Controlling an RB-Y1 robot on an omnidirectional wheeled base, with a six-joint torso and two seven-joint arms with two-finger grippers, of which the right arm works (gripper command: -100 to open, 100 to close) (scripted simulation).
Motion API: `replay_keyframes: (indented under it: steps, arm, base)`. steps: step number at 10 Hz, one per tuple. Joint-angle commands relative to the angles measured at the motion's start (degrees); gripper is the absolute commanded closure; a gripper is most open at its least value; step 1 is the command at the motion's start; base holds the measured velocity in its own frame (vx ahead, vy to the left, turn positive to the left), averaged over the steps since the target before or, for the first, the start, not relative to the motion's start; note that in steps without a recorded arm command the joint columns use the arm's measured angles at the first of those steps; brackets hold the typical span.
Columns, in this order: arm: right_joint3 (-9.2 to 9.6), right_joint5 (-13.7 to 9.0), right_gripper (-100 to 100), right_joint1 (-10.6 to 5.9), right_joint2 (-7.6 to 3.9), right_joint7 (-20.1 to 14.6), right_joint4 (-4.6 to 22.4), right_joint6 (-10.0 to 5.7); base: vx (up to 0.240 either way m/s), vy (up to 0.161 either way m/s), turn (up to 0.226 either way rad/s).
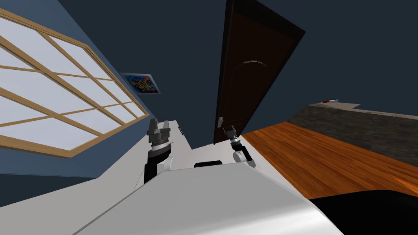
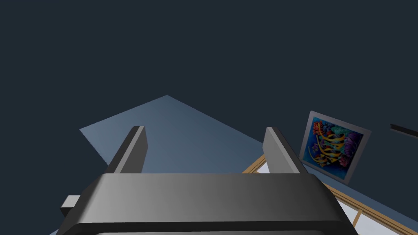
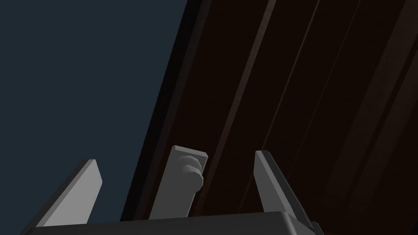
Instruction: Pull the door open
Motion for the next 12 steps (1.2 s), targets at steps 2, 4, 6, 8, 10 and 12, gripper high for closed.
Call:
replay_keyframes:
  steps: [2,4,6,8,10,12]
  arm:
    - [1.85,-3.74,-100,-0.68,-2.03,-3.90,2.73,0.38]
    - [3.16,-6.34,-100,-1.26,-3.60,-6.66,4.93,0.40]
    - [4.35,-8.72,-100,-1.78,-5.04,-9.18,6.94,0.42]
    - [5.47,-10.96,-100,-2.28,-6.39,-11.55,8.83,0.44]
    - [6.83,-13.67,-100,-2.88,-8.03,-14.42,11.12,0.47]
    - [7.53,-15.06,-100,-3.18,-8.86,-15.89,12.28,0.48]
  base:
    - [0.086,-0.077,0.102]
    - [0.079,-0.067,0.093]
    - [0.071,-0.057,0.100]
    - [0.062,-0.057,0.076]
    - [0.067,-0.060,0.099]
    - [0.072,-0.071,0.076]
